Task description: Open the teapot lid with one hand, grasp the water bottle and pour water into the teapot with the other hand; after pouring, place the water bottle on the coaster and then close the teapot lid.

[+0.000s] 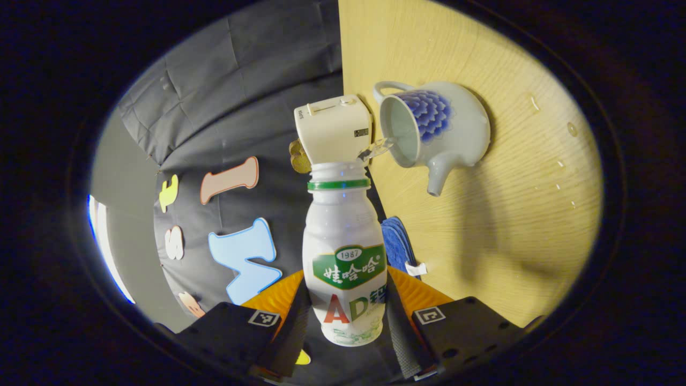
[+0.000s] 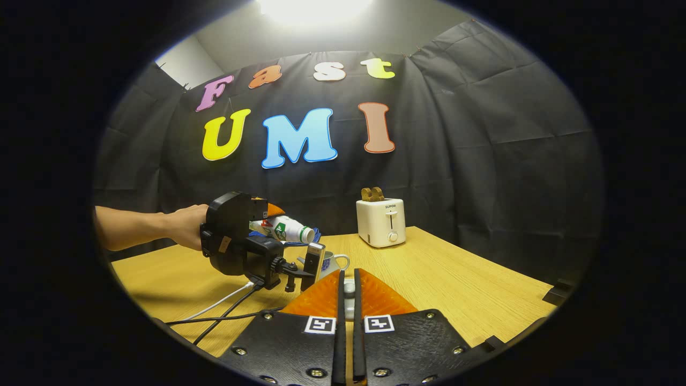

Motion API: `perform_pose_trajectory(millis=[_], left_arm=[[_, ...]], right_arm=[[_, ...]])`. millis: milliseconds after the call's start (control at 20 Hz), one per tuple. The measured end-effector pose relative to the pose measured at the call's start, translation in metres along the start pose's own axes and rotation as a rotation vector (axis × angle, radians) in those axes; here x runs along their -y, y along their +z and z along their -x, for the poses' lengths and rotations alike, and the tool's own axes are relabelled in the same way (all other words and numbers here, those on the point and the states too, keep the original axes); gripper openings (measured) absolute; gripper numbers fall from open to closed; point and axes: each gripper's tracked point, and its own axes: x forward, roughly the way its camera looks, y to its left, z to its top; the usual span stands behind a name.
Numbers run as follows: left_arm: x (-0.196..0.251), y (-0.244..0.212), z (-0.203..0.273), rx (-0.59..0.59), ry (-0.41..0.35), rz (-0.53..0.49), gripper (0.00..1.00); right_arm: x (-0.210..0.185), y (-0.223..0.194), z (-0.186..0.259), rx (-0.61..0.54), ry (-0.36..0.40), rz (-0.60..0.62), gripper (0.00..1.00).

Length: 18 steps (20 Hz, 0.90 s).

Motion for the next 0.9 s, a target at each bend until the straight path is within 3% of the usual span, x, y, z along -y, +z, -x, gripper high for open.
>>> perform_pose_trajectory(millis=[100,200,250,350,400,700,750,800,900], left_arm=[[0.002,-0.001,0.0,-0.002,-0.003,-0.006,0.81],[0.002,-0.001,0.0,-0.003,-0.005,-0.017,0.81],[0.002,-0.001,0.0,-0.003,-0.004,-0.024,0.76],[0.001,-0.001,0.0,-0.003,0.0,-0.032,0.76],[0.0,0.0,0.0,0.0,0.005,-0.036,0.81],[-0.003,0.004,0.001,0.005,0.013,-0.074,0.81],[-0.005,0.005,0.0,0.006,0.018,-0.08,0.76],[-0.005,0.005,0.0,0.006,0.02,-0.083,0.81],[-0.008,0.006,-0.002,0.011,0.025,-0.092,0.81]], right_arm=[[-0.002,0.003,0.001,0.007,0.005,-0.002,0.05],[-0.003,0.003,0.001,0.01,0.007,0.005,0.05],[-0.003,0.003,0.001,0.01,0.009,0.006,0.05],[-0.003,0.001,0.0,0.004,0.01,0.006,0.05],[-0.001,0.001,0.0,0.002,0.007,0.002,0.05],[0.003,0.001,0.001,0.003,-0.001,-0.008,0.05],[0.004,0.001,0.001,0.003,-0.001,-0.008,0.05],[0.004,0.001,0.001,0.003,0.0,-0.007,0.05],[0.004,0.002,0.001,0.004,-0.003,-0.009,0.05]])
